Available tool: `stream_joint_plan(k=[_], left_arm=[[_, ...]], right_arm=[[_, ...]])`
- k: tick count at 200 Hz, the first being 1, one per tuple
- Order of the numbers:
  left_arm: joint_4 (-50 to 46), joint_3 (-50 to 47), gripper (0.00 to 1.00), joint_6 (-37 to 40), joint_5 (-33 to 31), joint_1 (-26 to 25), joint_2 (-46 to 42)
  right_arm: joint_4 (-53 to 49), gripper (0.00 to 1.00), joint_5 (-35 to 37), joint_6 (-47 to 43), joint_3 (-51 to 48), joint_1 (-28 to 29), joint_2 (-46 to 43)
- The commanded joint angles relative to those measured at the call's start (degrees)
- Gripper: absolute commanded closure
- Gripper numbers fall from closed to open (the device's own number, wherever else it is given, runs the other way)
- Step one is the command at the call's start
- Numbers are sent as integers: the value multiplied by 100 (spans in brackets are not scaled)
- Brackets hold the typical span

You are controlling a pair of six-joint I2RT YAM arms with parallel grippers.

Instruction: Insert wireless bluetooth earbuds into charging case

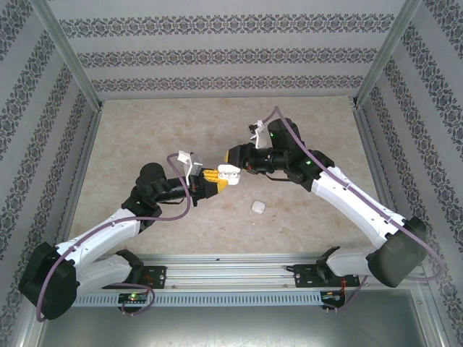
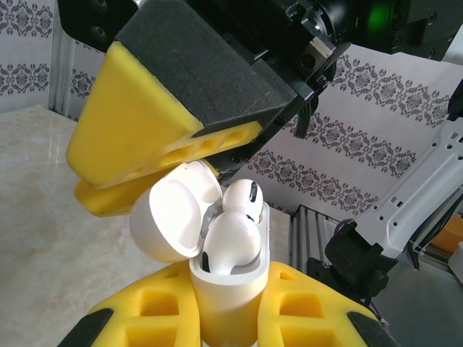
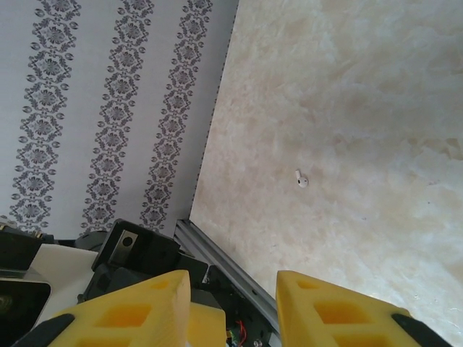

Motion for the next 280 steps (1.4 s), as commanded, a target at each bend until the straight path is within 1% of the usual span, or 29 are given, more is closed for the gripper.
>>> stream_joint_plan(k=[1,34,63,90,127,188,232,259,280], left_arm=[[207,29,100,44,-106,-60,3],[182,-2,100,33,-208,-55,6],[65,-92,100,13,-421,-55,-21],[-23,-143,100,-101,-511,-21,-15],[8,-201,100,-217,-546,40,-40],[-189,-193,100,-498,-712,140,-40],[-774,68,100,-1069,-681,417,149],[-944,162,100,-1381,-798,645,305],[-1412,351,100,-1478,-931,858,485]], right_arm=[[-164,64,-302,-119,208,115,6],[-369,64,-309,-232,208,116,-64],[-472,64,-389,-304,208,129,-137],[-709,64,-237,-484,153,100,-301],[-633,64,-109,-503,7,46,-563],[-718,63,137,-563,-38,-49,-667],[-916,63,361,-647,-53,-129,-696],[-1026,62,469,-685,-88,-181,-708],[-1127,62,576,-716,-120,-235,-705]])
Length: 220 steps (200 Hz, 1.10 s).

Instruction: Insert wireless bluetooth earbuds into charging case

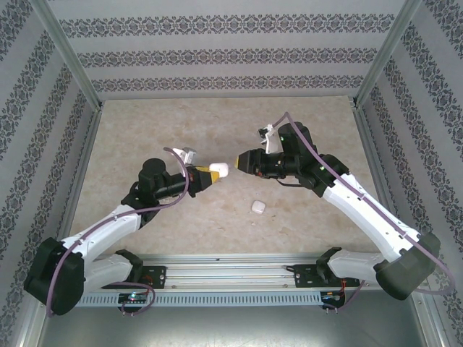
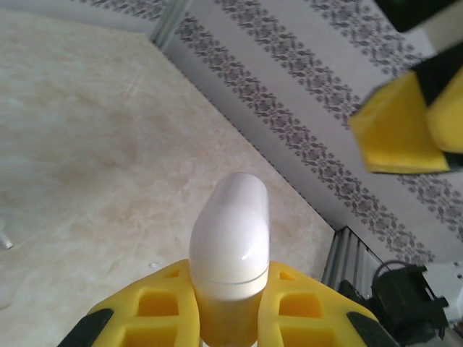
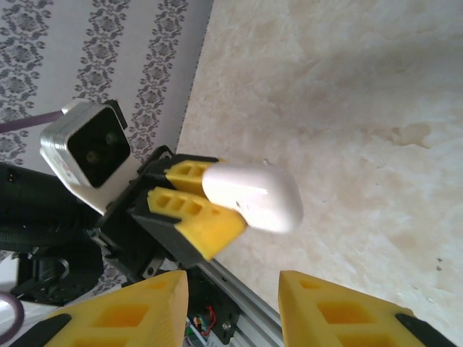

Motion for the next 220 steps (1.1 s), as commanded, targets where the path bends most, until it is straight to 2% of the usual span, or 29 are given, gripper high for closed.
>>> stream_joint_plan(k=[1,46,95,121,159,220], left_arm=[[-542,366,100,-333,-169,242,146],[-1377,888,100,-289,-233,722,771],[-2392,1627,100,96,-542,964,1817],[-2580,2047,100,125,-464,1064,2514],[-2835,2622,100,290,-672,1091,3396],[-2868,3286,96,370,-622,1159,4358]], right_arm=[[-195,62,220,-170,-66,-86,-109],[-282,61,335,-222,-156,-157,-28],[-247,62,334,-296,-189,-233,245],[-149,61,301,-323,-213,-288,421],[80,61,190,-294,-284,-459,773],[207,60,-93,-407,-23,-623,1525]])
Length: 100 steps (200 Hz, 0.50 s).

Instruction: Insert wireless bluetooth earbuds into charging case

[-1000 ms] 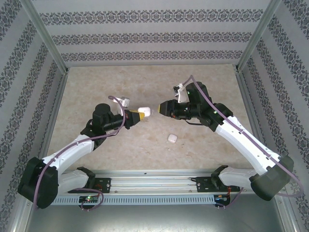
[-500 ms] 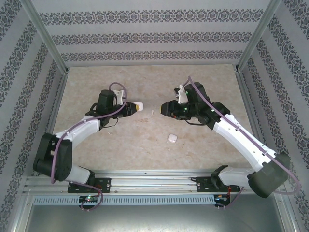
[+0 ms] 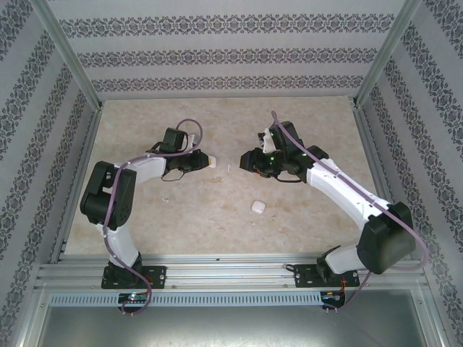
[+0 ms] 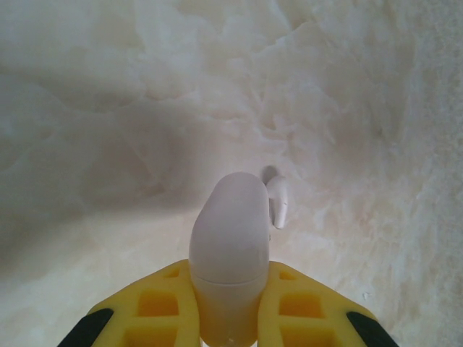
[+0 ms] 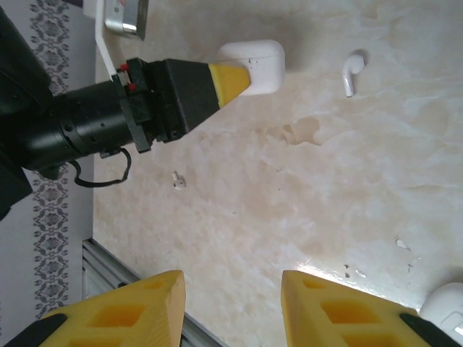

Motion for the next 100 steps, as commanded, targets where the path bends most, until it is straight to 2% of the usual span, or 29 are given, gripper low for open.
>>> stream_joint_plan(k=[1,50,100], left_arm=[[-194,296,96,202,-22,122,216],[-333,561,91,289,-45,188,565],[-587,716,74,390,-228,190,582]], right_arm=[[110,60,-199,-155,181,-57,248],[95,60,-371,-140,330,-65,657],[-389,58,-57,-306,366,-39,603]])
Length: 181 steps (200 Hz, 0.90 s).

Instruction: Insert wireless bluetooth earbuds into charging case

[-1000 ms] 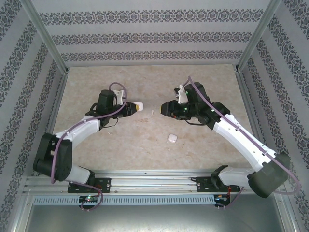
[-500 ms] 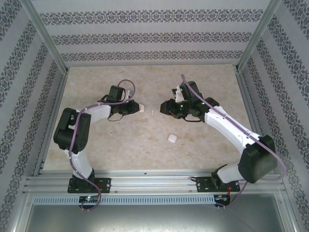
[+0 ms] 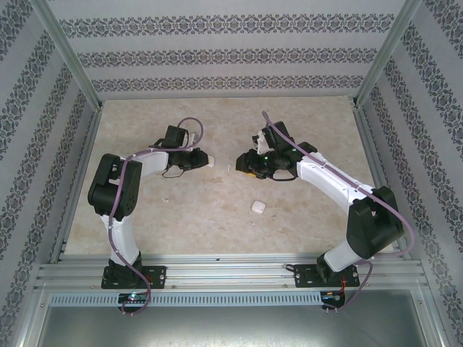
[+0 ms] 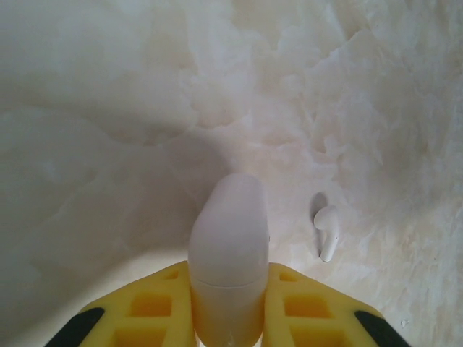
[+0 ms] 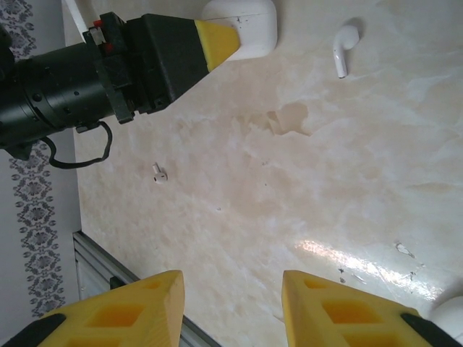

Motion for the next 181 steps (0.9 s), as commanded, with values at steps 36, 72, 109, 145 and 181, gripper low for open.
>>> stream_joint_plan(k=[36,72,109,145,181], left_arm=[[-455,276,62,301,-275,60,-153],[-758,246,55,582,-502,64,-550],[-891,-111,54,662,-560,62,-1145],[-788,-1044,54,559,-575,55,-1983],[-665,-2155,54,366,-597,44,-2974]], right_arm=[[-1576,55,964,-700,396,76,-18],[-1954,52,1100,-941,199,75,-10],[-3080,49,1729,-1724,789,257,544],[-3836,45,2431,-3075,1534,763,1263],[-4360,41,3198,-3759,1963,1090,2140]])
